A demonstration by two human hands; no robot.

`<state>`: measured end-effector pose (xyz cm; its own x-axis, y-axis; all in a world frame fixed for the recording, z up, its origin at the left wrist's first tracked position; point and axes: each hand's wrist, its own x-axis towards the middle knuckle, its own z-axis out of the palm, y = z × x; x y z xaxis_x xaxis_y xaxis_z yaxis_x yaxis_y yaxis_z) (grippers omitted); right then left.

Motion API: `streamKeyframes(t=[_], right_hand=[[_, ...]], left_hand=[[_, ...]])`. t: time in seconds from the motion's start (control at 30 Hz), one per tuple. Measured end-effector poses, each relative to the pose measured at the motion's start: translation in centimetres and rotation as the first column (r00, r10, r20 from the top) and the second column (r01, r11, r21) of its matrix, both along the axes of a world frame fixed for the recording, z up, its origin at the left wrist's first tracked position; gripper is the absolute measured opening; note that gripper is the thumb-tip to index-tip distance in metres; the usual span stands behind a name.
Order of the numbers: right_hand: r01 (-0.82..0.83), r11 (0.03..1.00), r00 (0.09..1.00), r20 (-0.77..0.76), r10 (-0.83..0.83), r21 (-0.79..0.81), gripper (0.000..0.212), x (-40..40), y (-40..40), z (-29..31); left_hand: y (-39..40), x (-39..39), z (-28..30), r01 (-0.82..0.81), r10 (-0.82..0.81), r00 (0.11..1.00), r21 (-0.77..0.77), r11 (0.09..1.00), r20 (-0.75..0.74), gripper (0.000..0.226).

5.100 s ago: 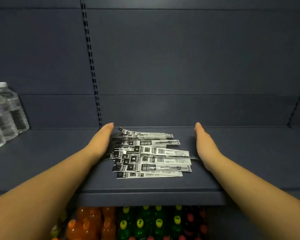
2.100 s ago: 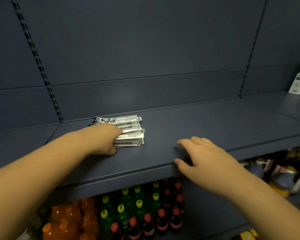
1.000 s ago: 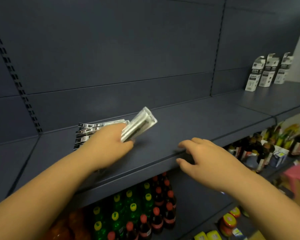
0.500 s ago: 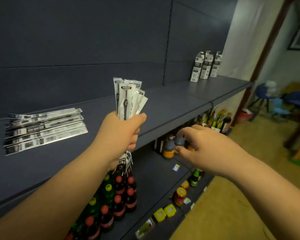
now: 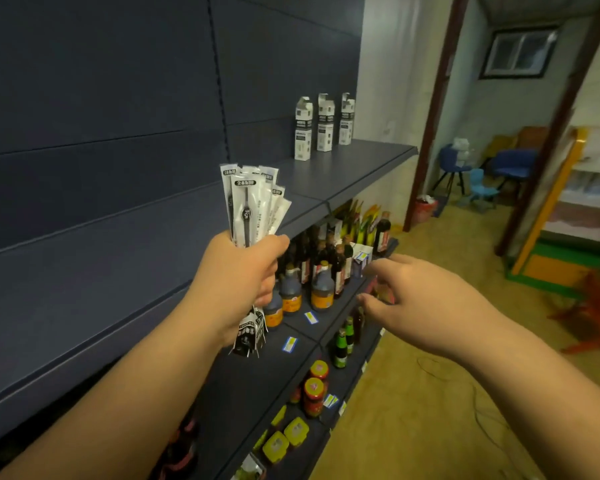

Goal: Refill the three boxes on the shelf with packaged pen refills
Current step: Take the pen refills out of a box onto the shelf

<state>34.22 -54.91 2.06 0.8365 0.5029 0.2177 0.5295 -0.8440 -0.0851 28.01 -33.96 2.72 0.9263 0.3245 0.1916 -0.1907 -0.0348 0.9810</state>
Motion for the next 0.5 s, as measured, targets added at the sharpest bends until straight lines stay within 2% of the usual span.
streamKeyframes(t=[0.27,0.5], right_hand=[[0.177,0.984,0.984,0.023,-0.176,-0.019,0.044,9.7,-10.5,0.1],[0.288,0.957,0.958,0.009,-0.288,-0.042,0.05,17.7,-16.4,-0.5]], left_hand=[[-9.2,12.3,0.9,-0.015,0.013,1.0,0.09,0.996,0.016,0.021],[-14.2,20.8,0.7,0.016,-0.02,0.998,0.066,0.998,0.054,0.024]])
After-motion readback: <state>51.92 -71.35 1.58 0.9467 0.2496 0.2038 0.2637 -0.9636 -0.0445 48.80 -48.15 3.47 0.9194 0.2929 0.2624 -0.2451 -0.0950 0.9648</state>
